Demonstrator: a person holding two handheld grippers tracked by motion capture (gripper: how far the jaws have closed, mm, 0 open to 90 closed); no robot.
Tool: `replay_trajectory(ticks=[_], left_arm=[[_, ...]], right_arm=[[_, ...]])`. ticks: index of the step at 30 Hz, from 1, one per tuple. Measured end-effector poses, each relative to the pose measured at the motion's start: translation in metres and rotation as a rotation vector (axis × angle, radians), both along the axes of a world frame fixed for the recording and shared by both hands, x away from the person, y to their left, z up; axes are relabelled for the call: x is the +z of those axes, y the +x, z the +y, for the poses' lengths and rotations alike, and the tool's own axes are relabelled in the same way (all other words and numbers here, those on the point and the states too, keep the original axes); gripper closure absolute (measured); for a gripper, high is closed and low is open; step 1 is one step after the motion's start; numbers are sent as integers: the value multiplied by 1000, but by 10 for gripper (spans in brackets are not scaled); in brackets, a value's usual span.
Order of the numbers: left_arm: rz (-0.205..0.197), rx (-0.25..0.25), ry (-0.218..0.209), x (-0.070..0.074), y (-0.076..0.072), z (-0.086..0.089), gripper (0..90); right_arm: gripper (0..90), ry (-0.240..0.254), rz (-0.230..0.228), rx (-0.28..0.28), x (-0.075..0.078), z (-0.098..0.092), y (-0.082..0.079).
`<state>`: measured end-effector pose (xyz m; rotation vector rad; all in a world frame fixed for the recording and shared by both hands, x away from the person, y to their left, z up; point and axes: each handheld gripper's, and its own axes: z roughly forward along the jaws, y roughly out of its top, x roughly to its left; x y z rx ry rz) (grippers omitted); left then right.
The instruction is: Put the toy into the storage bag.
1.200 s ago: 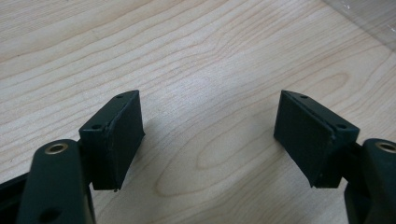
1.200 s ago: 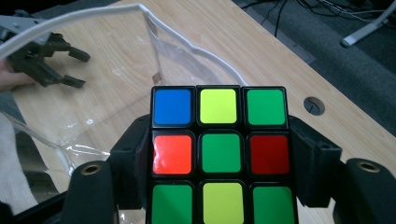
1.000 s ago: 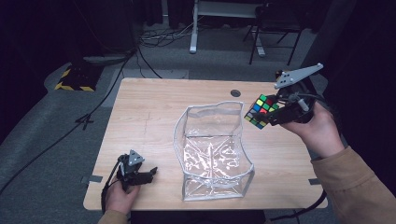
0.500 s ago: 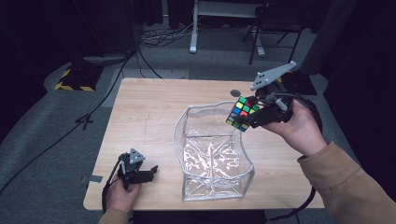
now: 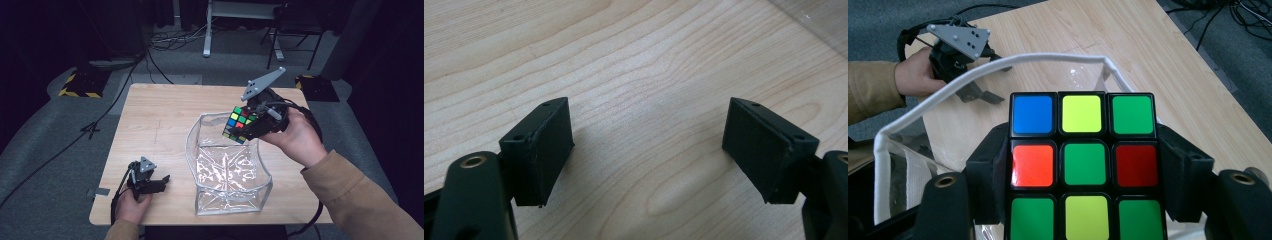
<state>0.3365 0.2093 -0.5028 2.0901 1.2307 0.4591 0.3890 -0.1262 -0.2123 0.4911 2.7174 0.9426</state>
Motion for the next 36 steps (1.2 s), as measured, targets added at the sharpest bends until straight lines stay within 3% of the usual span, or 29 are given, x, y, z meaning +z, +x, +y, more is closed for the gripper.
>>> replay_trajectory(ticks=[6, 9, 15, 18, 21, 23, 28, 36], left_arm=[[2, 1, 6, 0, 0, 0, 204], [10, -6, 11, 1, 1, 0, 200], [9, -5, 11, 1, 1, 0, 200], [10, -4, 10, 1, 1, 0, 200], [9, -4, 7, 1, 1, 0, 200], [7, -3, 12, 1, 1, 0, 200], [11, -5, 9, 1, 1, 0, 200], [9, -4, 10, 1, 1, 0, 200]], right_arm=[[340, -21, 16, 35, -4, 19, -1], [340, -59, -10, 90, -12, 28, -2], [340, -77, 0, 151, -28, 44, -1], [339, -87, -9, 156, -32, 47, -3], [339, -75, 18, 152, -38, 50, -2], [340, -94, 13, 161, -44, 54, -3], [339, -95, 104, 141, -58, 62, -7], [339, -105, 163, 145, -73, 73, -11]])
